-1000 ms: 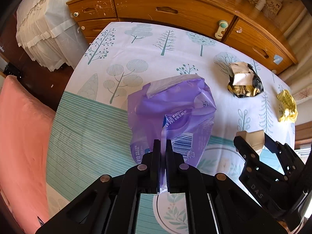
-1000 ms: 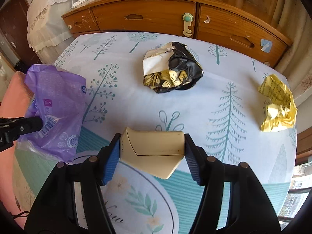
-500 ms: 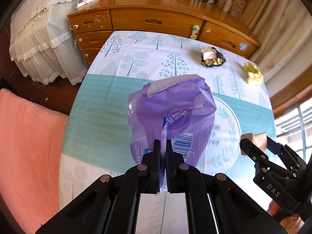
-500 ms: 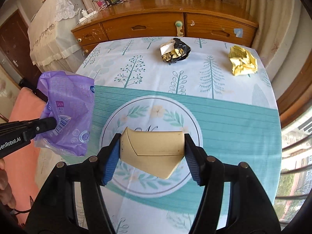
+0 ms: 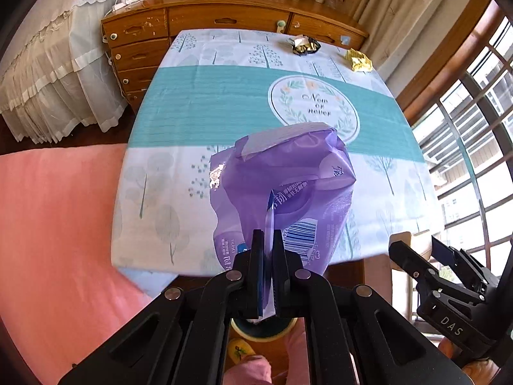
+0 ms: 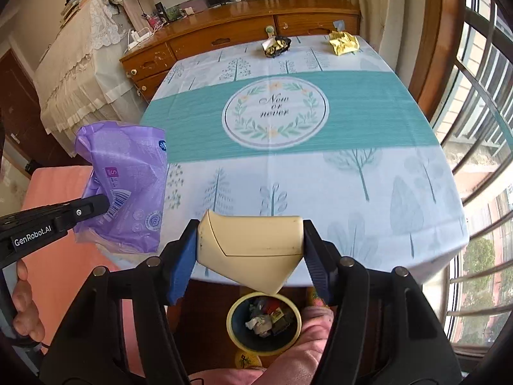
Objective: Collect trash
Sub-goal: 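Carry the bag and cream box over the bin and open both grippers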
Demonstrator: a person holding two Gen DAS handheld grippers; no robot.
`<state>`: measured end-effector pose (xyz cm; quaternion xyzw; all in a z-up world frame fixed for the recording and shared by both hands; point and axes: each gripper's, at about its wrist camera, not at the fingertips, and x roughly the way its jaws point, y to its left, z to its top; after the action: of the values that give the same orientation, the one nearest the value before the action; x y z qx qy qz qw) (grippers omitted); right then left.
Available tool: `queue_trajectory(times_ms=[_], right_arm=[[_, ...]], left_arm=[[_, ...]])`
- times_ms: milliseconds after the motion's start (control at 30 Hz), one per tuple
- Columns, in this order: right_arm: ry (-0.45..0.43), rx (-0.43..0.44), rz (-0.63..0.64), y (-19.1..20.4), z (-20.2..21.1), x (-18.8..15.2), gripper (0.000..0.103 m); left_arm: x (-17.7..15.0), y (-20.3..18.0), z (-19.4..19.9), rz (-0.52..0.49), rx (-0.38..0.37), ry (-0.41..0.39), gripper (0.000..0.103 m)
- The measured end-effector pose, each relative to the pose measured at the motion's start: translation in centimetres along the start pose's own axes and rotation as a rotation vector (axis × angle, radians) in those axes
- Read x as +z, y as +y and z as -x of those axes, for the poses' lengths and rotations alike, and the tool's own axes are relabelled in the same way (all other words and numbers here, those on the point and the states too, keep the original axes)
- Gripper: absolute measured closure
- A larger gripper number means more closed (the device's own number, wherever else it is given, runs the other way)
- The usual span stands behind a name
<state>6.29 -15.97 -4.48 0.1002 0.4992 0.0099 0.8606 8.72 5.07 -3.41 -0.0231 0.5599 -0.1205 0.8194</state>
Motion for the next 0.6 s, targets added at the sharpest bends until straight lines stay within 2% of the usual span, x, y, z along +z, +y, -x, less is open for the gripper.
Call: queue_trajectory(times_ms=[133, 367, 600], right_arm=[[0.065, -0.009, 0.009, 1.0, 1.8, -5.5, 0.044], [0.152, -0.017, 0.04, 0.6, 2.0, -10.8, 0.044], [0.206, -0.008, 0.074, -2.1, -3.1, -15.8, 0.044]], left_arm=[[-4.9, -0.1, 1.0, -0.04, -0.017, 0.037, 0.099], [-11.4, -1.3, -0.2, -0.038, -0.058, 0.089, 0.099], [-17.0, -2.6, -7.5, -0.016, -0.024, 0.152, 0.099]])
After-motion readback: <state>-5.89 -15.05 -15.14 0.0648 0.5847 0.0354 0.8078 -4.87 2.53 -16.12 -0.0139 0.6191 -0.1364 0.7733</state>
